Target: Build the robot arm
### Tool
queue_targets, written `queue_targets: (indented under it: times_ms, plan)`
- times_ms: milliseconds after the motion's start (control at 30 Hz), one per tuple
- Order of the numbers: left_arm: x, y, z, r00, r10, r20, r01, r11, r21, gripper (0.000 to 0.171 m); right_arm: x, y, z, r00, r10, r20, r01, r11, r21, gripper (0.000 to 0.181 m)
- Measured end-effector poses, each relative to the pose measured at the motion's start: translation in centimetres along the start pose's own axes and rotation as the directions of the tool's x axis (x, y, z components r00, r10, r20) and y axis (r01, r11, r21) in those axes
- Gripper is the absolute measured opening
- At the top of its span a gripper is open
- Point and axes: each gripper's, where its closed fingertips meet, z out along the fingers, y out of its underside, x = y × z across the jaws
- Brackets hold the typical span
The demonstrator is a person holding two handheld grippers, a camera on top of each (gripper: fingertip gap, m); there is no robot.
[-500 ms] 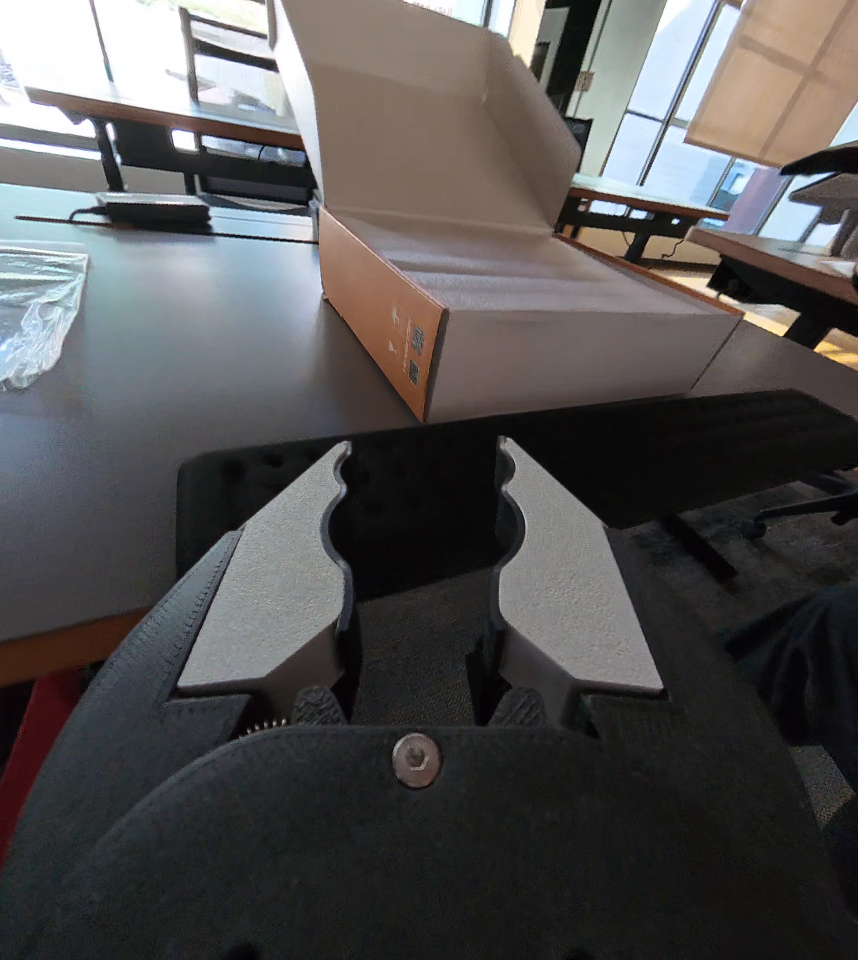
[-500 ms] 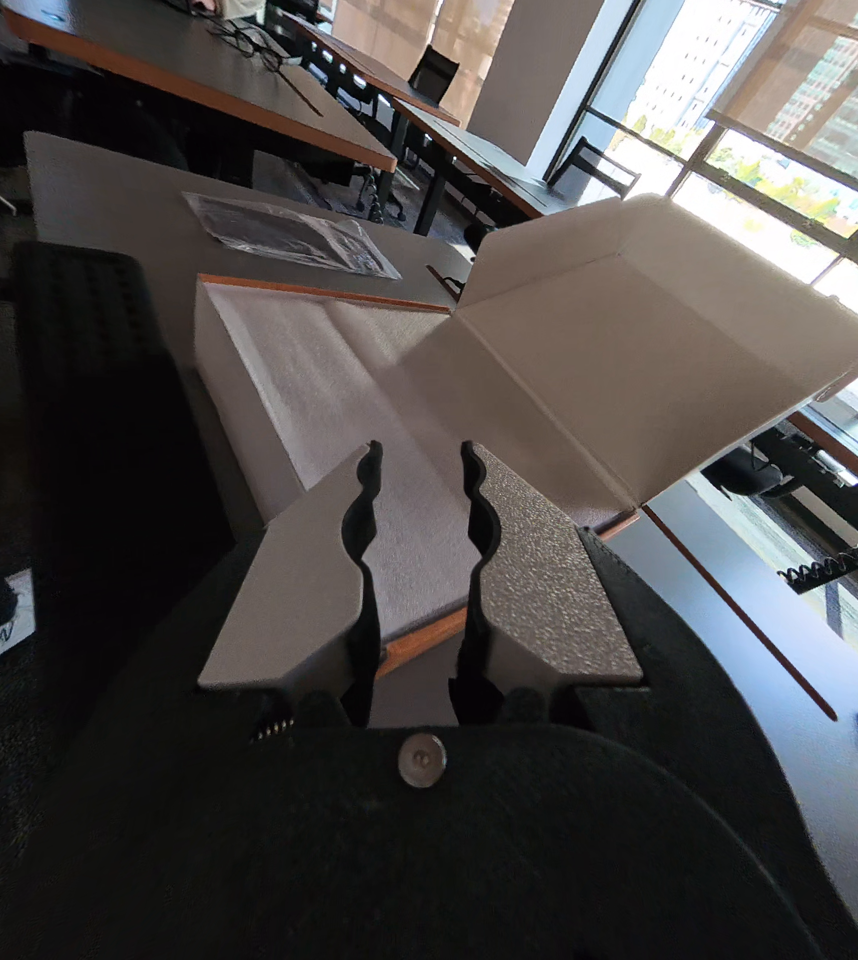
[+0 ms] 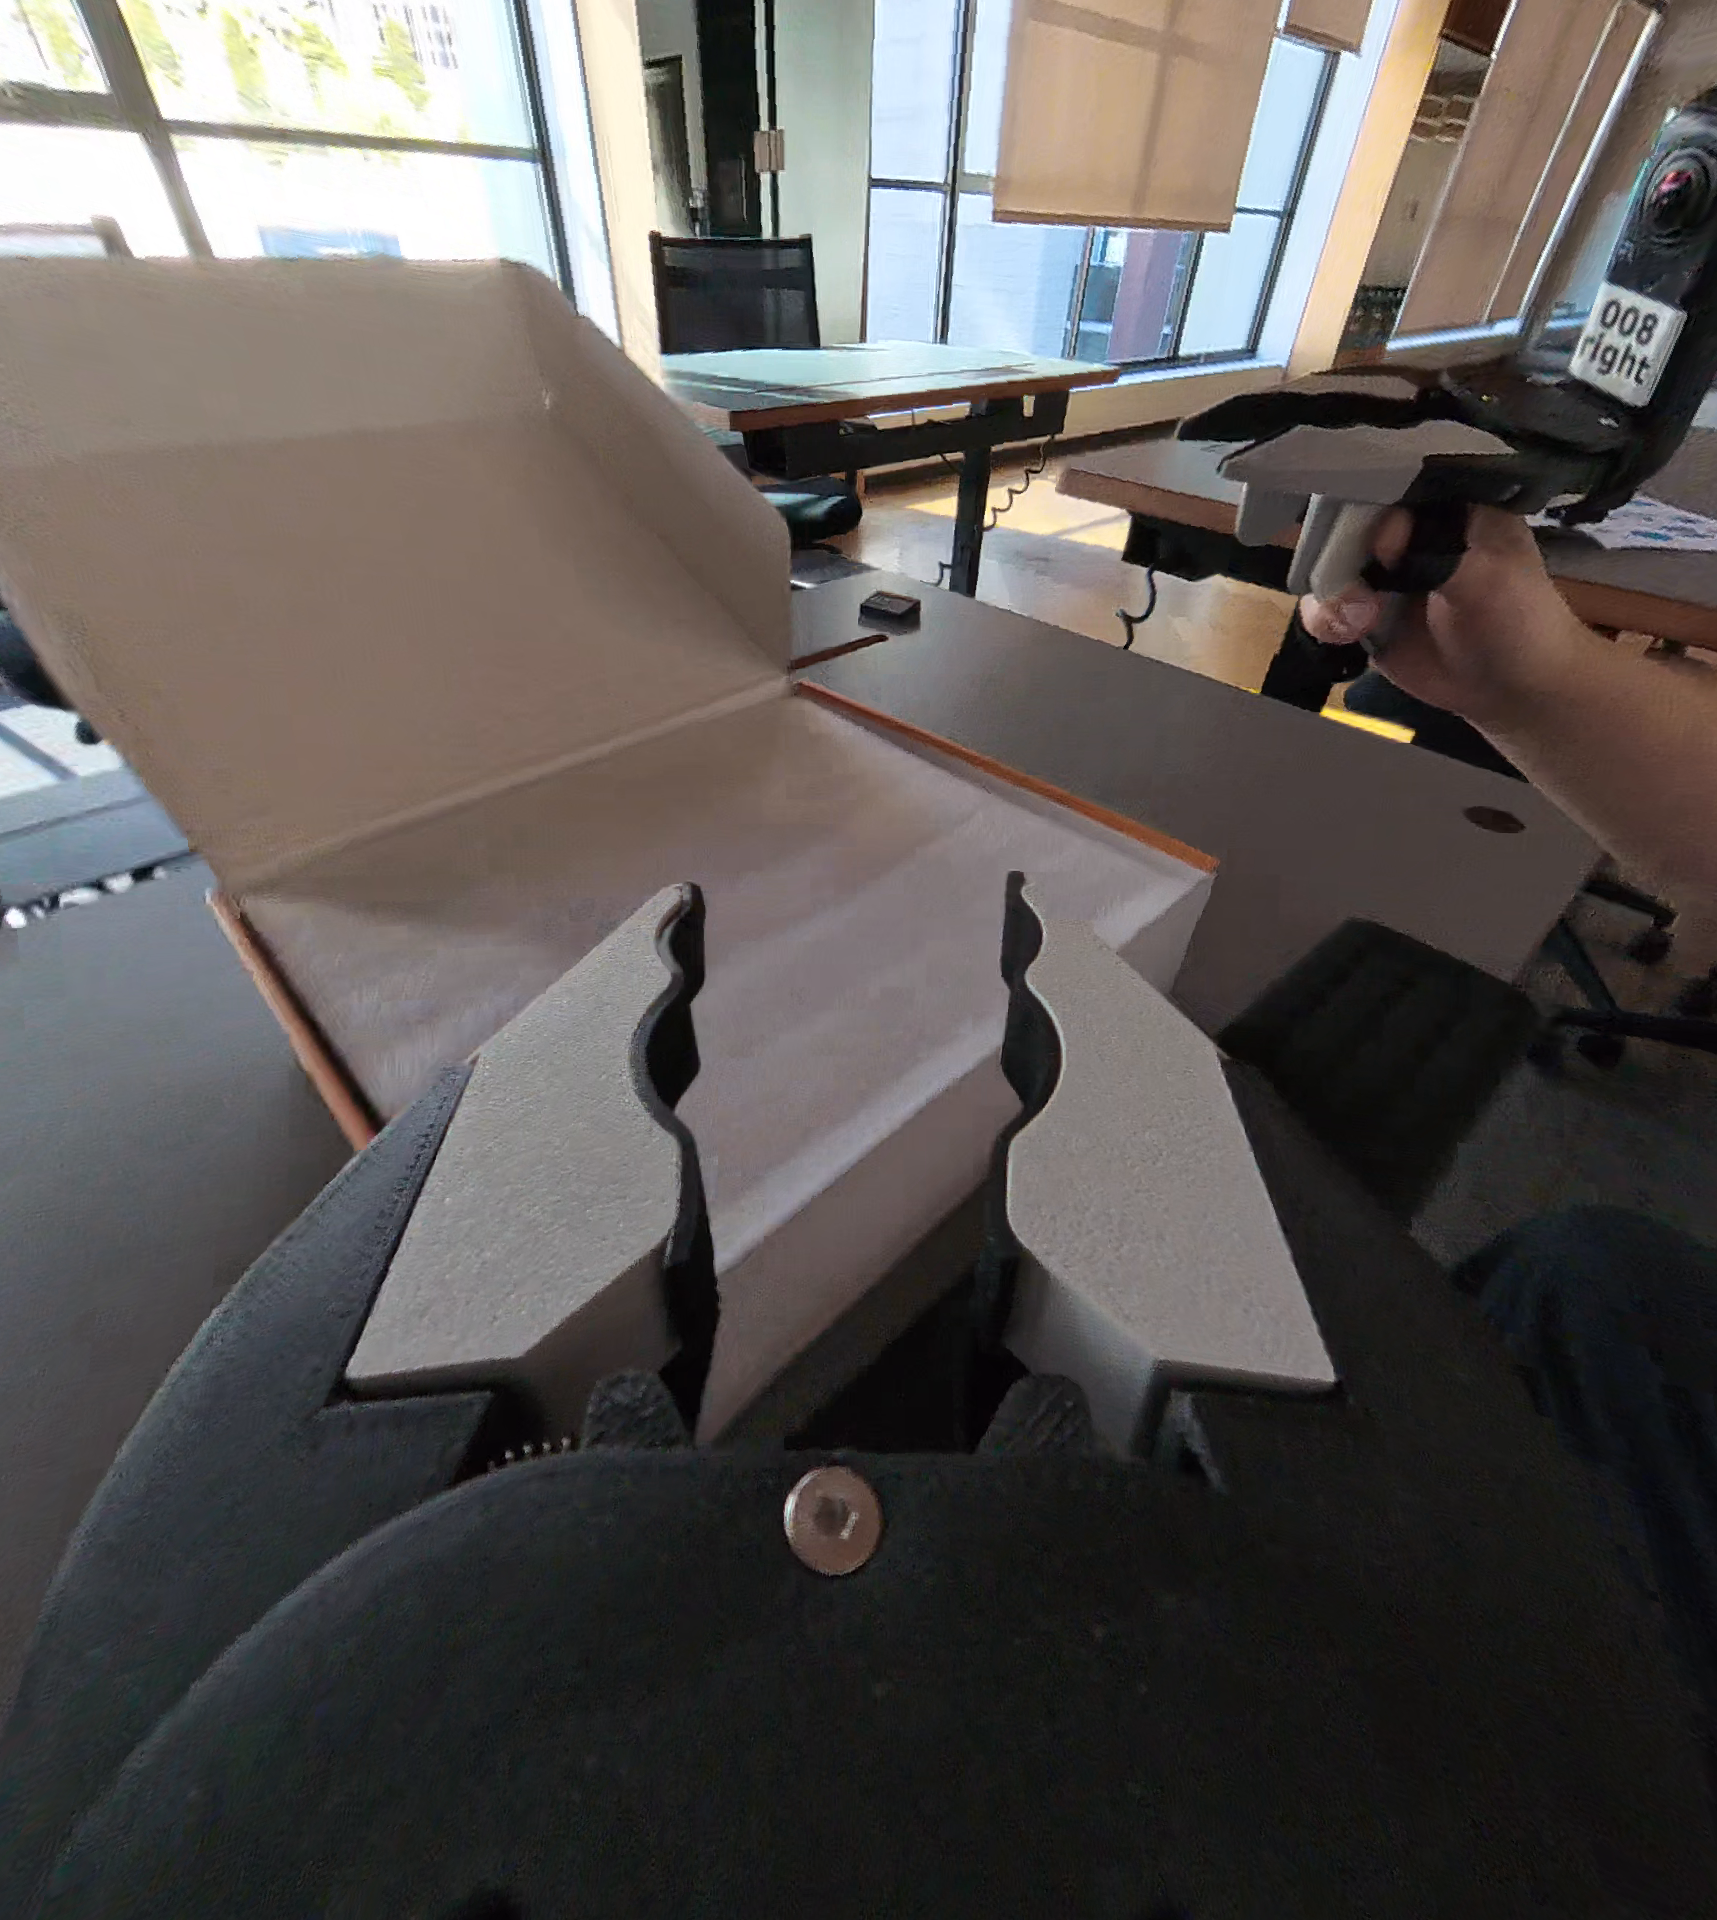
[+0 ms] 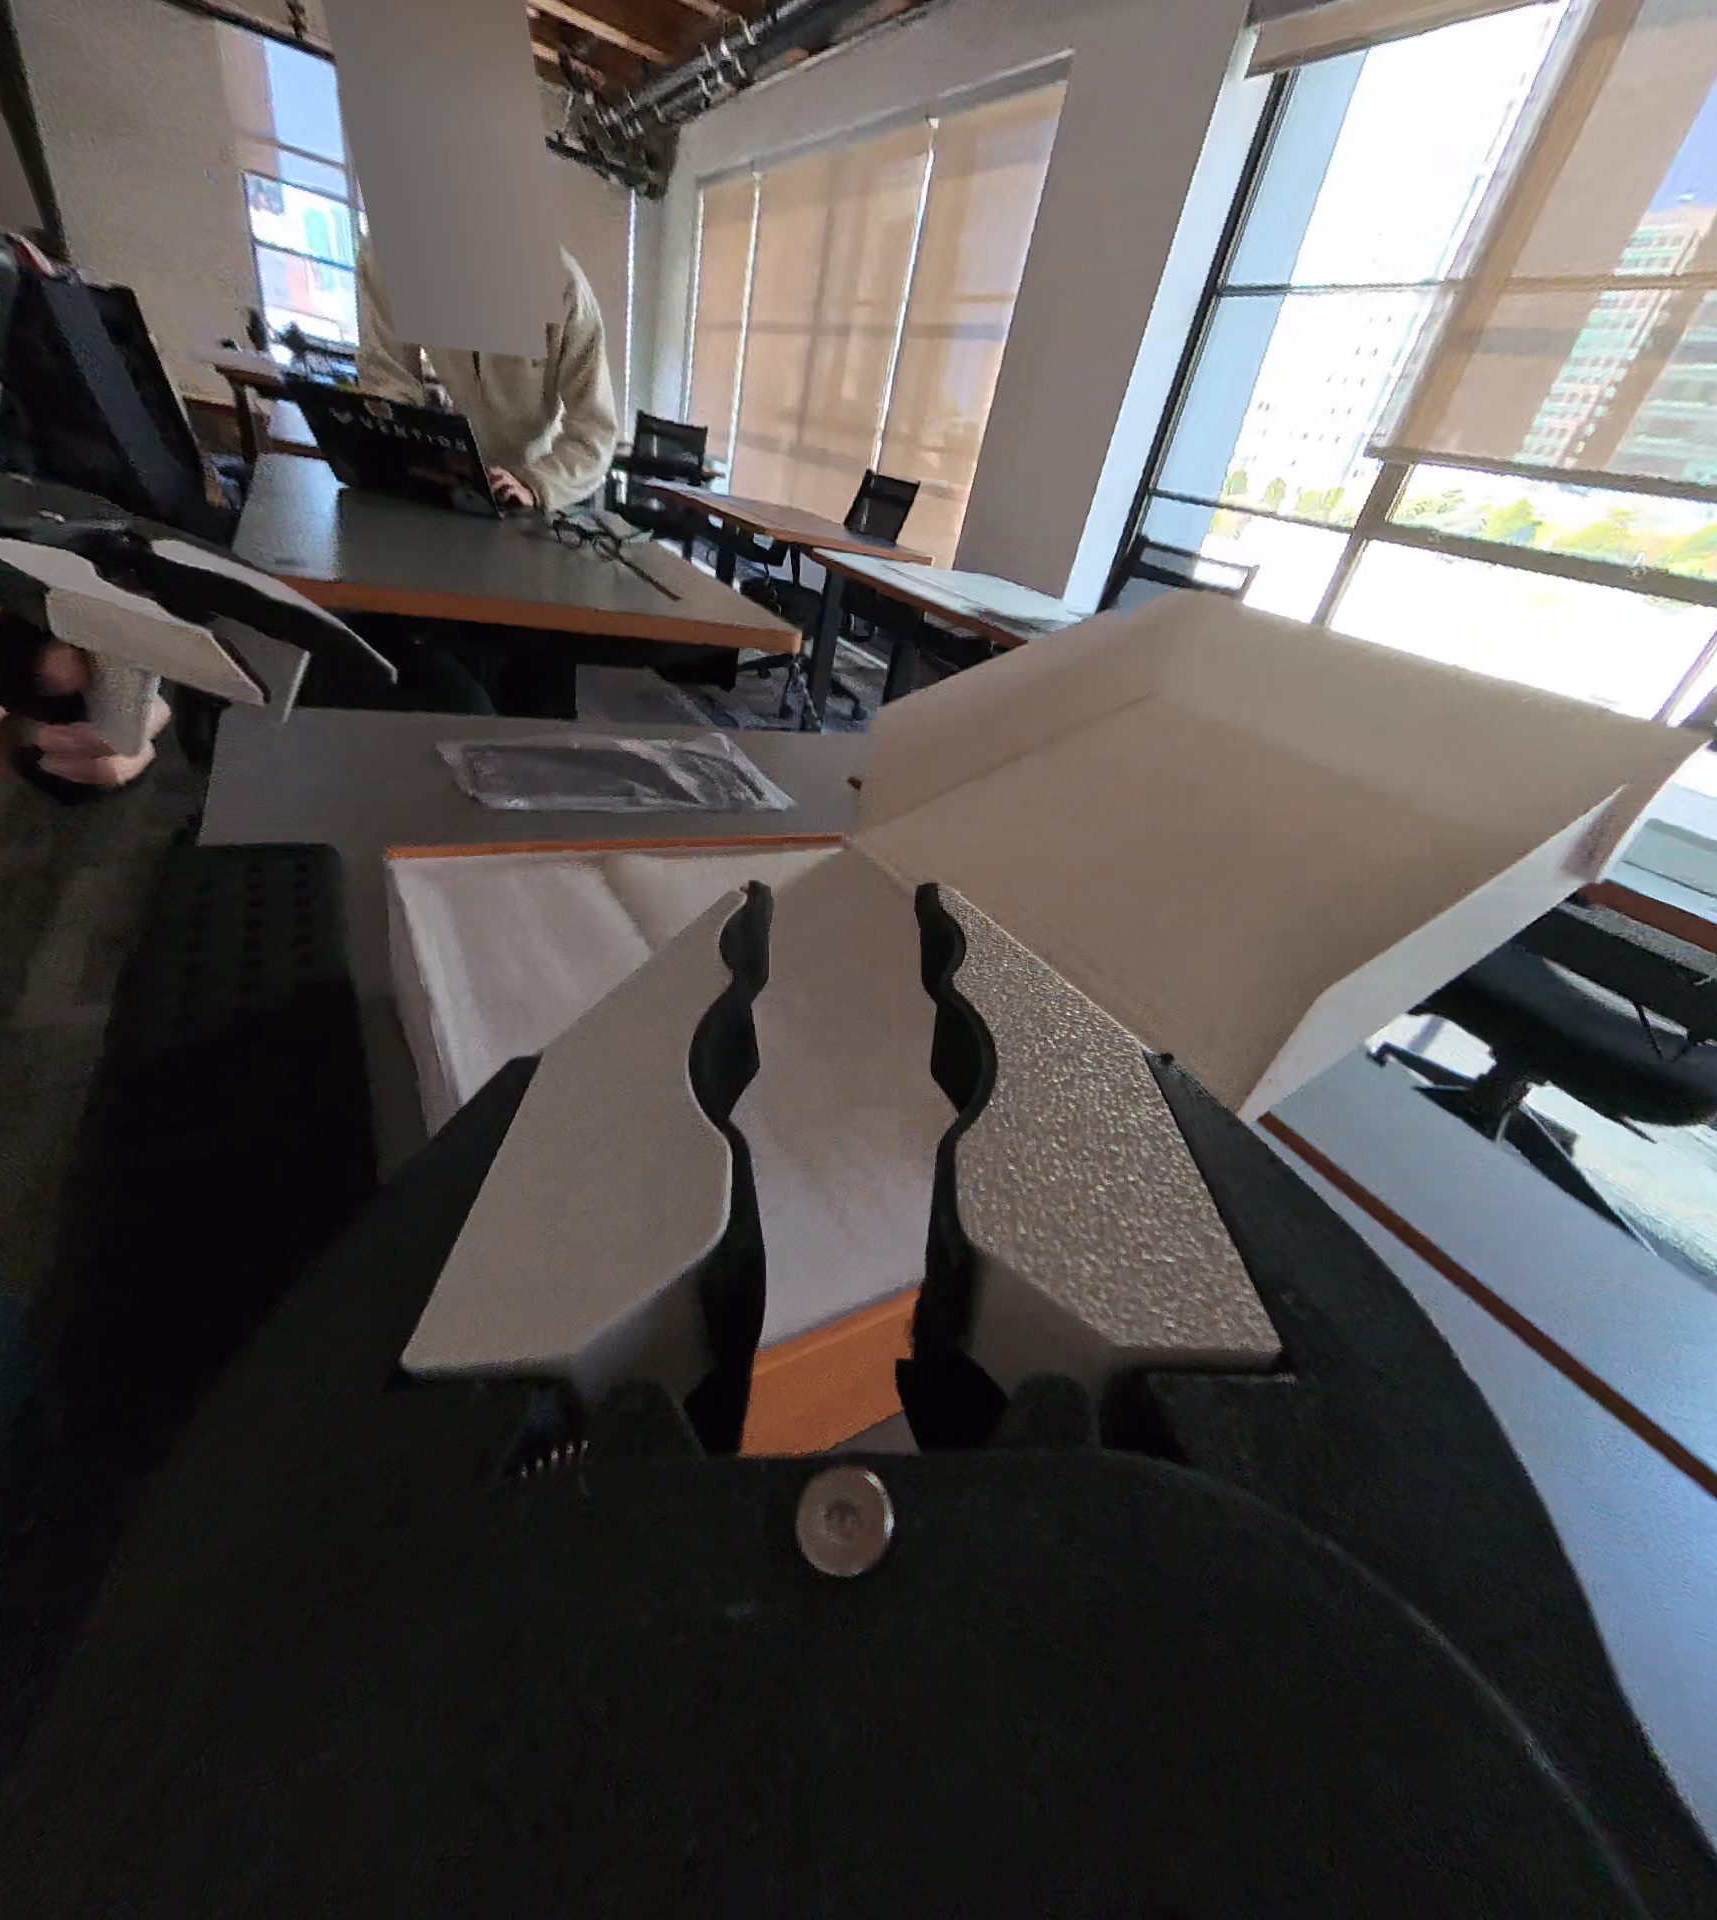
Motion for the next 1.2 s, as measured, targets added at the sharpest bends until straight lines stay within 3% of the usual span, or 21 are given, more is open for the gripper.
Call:
queue_targets:
  times_ms: [133,367,533,767,900,1200]
  plan:
    - [0.6,-3.6,6.1,0.996,0.080,0.037,-0.081,0.996,0.036,0.057,5.6,-0.7,0.2,0.998,0.014,-0.065,-0.008,0.994,0.106,0.027]
    - [1.8,-5.6,11.2,0.981,0.075,0.177,-0.087,0.994,0.061,0.058,11.5,4.5,-2.5,0.963,-0.015,-0.268,0.039,0.996,0.083,0.026]
    - [1.9,-5.3,12.1,0.963,0.041,0.268,-0.049,0.999,0.024,0.059,11.5,7.2,-5.0,0.947,-0.053,-0.316,0.084,0.993,0.085,0.023]
    - [0.8,-4.9,11.9,0.947,-0.021,0.319,0.015,1.000,0.021,0.059,10.6,10.2,-4.5,0.957,-0.039,-0.288,0.028,0.999,-0.042,0.024]
    - [0.2,-5.1,11.6,0.947,-0.040,0.318,0.036,0.999,0.017,0.058,9.9,10.0,-4.3,0.965,-0.036,-0.260,0.022,0.998,-0.056,0.024]
    - [0.4,-1.4,12.3,0.974,0.083,0.211,-0.042,0.981,-0.192,0.058,9.1,11.4,-3.5,0.976,0.012,-0.218,-0.031,0.996,-0.081,0.023]
